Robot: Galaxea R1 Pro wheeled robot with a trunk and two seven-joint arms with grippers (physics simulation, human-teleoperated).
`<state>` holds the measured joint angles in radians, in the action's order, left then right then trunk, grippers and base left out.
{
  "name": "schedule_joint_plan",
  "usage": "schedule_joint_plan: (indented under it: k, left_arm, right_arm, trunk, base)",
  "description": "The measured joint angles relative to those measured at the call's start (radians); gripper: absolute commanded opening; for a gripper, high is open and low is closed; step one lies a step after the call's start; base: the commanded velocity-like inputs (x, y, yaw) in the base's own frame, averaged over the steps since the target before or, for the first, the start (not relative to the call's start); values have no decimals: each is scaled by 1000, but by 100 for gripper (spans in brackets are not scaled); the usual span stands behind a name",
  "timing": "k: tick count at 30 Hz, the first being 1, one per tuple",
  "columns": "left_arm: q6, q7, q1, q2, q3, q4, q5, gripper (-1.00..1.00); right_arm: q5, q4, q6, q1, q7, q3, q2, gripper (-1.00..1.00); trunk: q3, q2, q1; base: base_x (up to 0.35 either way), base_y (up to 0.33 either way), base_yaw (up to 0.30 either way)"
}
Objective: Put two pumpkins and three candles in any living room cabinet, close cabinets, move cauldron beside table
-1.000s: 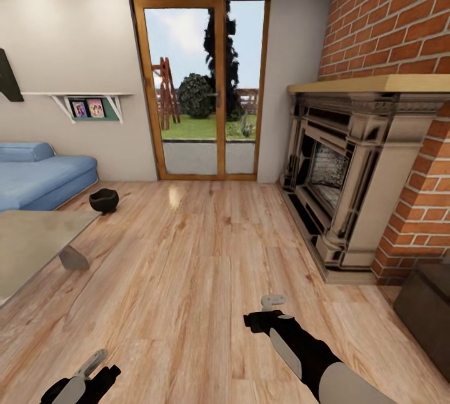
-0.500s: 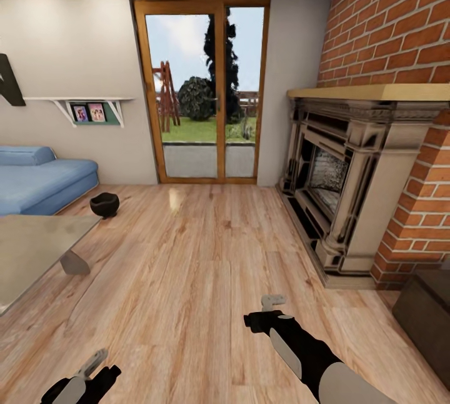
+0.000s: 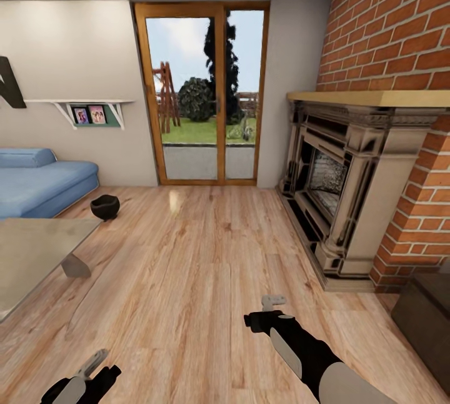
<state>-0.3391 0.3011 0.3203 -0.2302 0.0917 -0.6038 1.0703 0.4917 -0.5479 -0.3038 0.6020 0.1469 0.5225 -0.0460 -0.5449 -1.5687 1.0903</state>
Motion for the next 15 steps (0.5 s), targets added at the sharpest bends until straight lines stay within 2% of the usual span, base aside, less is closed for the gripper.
schedule_joint_plan:
  k: [15]
  left_arm:
    - [0,0,0,0,0,0,0,100]
  right_arm:
    - [0,0,-1,0,-2,0,1,100]
  trunk:
    - [47,105,-58]
  base:
    - [0,0,0]
